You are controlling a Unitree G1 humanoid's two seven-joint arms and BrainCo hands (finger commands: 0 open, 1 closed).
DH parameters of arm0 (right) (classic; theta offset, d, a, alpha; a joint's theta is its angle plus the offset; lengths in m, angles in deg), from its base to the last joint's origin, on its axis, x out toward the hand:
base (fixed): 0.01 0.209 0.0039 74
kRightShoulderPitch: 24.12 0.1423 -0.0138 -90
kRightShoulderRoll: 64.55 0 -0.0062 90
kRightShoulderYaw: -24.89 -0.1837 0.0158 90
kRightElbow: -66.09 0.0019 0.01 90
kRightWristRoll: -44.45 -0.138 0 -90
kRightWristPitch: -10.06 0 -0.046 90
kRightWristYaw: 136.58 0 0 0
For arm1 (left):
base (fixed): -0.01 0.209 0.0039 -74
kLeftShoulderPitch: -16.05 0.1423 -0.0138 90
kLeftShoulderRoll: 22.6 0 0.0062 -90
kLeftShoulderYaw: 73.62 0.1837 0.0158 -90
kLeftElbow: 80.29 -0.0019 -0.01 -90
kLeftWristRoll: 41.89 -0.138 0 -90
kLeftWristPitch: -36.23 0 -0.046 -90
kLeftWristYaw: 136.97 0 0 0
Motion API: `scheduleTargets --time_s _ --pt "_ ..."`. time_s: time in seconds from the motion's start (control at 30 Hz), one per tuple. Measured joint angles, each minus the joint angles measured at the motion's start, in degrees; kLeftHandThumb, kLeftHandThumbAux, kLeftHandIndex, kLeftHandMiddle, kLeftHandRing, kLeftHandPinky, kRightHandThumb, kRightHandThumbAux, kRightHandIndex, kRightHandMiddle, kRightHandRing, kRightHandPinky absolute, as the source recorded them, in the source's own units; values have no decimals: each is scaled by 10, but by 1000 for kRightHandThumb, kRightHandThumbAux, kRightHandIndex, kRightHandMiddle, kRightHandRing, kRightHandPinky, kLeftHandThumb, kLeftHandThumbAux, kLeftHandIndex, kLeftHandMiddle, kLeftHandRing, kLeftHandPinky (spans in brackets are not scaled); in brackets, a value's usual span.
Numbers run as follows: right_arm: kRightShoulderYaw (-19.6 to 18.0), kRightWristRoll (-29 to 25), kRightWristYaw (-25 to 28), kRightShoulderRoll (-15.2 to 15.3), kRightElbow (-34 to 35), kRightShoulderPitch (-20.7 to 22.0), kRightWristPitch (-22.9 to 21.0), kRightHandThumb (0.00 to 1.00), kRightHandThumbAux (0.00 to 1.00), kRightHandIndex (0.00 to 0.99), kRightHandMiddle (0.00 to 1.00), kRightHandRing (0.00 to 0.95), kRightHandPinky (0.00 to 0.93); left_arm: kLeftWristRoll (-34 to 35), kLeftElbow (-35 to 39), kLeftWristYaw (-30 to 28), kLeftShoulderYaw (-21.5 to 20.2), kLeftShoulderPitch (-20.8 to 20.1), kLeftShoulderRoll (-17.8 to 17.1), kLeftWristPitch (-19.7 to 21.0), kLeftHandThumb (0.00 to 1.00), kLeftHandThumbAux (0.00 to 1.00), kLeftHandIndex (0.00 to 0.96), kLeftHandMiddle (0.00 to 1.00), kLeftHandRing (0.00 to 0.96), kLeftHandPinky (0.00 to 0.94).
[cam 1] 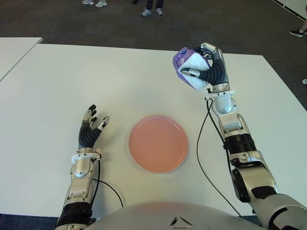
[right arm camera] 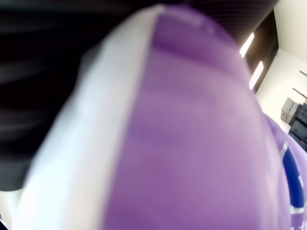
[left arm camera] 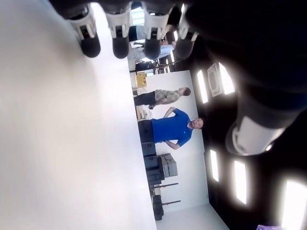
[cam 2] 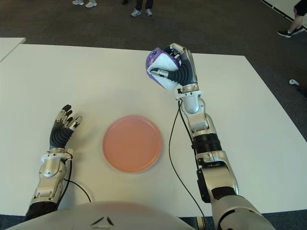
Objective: Put the tissue paper into the plate.
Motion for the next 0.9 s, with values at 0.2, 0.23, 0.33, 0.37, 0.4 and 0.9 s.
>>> scheduleTargets --time_s 0.2,0.23,0.33,0.37,0.4,0.9 --pt "-6 -7 32 -6 33 -15 -11 857 675 407 535 874 852 0 0 1 1 0 0 2 0 560 0 0 0 0" --pt "-7 -10 36 -8 39 -18 -12 856 675 407 535 874 852 0 0 1 1 0 0 2 0 561 0 0 0 0" --pt "-8 -13 48 -15 66 -30 -20 856 675 406 536 873 853 0 0 1 1 -1 0 2 0 563 0 0 0 0" --pt "-7 -13 52 -17 78 -36 -25 856 675 406 536 872 853 0 0 1 1 -1 0 2 0 565 0 0 0 0" --pt "-6 -13 55 -21 90 -43 -30 856 675 406 536 872 854 0 0 1 1 -2 0 2 0 566 0 0 0 0" --pt "64 21 144 -33 261 -188 -46 854 678 396 537 856 835 3 -1 1 5 -7 1 2 0 576 0 0 0 0"
